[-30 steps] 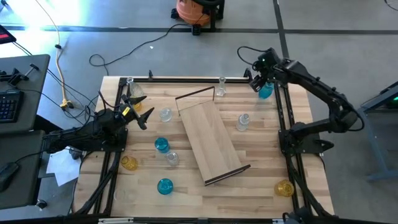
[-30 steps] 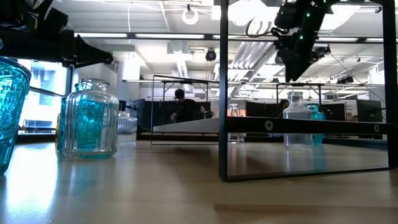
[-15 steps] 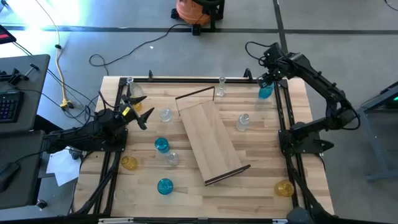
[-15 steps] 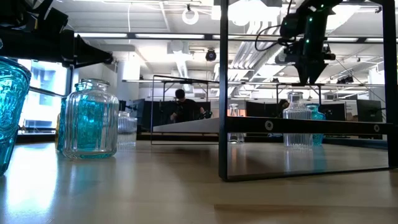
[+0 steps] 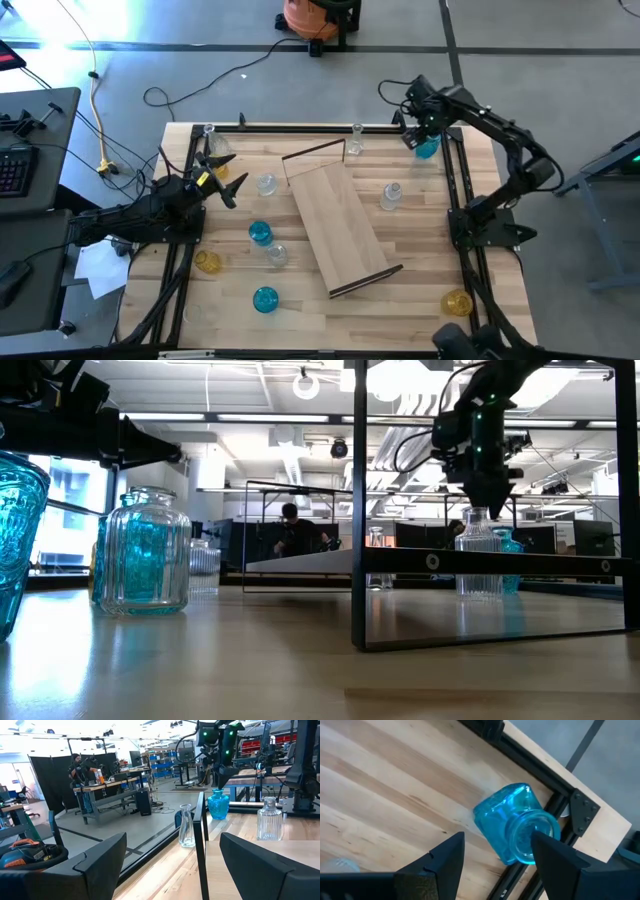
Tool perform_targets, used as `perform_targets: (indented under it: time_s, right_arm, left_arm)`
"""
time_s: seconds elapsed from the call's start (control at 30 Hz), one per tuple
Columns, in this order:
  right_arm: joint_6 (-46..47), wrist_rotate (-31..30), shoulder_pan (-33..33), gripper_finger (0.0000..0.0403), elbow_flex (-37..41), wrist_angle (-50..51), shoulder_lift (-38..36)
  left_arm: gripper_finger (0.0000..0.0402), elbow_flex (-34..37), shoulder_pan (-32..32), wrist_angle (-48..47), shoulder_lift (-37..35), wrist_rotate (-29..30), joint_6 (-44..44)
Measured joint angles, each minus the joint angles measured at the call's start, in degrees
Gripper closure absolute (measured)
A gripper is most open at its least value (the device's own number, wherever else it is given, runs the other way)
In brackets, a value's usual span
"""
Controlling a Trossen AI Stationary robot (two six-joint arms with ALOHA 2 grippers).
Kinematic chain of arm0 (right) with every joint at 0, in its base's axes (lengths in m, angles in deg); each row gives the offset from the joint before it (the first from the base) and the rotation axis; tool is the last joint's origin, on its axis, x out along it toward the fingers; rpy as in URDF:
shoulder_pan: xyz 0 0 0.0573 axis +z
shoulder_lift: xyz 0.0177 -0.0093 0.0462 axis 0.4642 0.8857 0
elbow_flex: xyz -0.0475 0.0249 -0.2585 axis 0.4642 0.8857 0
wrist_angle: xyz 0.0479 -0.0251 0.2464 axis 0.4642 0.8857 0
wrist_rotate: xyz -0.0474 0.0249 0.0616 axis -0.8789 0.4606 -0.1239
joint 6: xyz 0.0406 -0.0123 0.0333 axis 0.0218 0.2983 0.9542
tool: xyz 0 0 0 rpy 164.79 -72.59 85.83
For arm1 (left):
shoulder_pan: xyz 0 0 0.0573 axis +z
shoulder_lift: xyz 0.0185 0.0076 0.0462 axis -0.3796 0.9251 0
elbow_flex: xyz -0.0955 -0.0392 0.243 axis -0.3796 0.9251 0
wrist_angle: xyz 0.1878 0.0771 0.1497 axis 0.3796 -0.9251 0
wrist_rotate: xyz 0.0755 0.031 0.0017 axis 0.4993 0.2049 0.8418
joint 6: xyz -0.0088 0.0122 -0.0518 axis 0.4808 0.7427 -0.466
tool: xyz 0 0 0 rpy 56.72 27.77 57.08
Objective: Sort vases onto shelf
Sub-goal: Put the blue crystal vase on the shelf
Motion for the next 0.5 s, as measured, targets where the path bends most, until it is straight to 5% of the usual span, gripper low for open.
perform_targets:
  time_s: [0.5]
  right_arm:
    - [2.6,-1.9,-0.1,0.019,0.1,0.8,0.5]
  left_arm:
    - [0.0087,0.0,0.0,0.0,0.0,0.0,0.0]
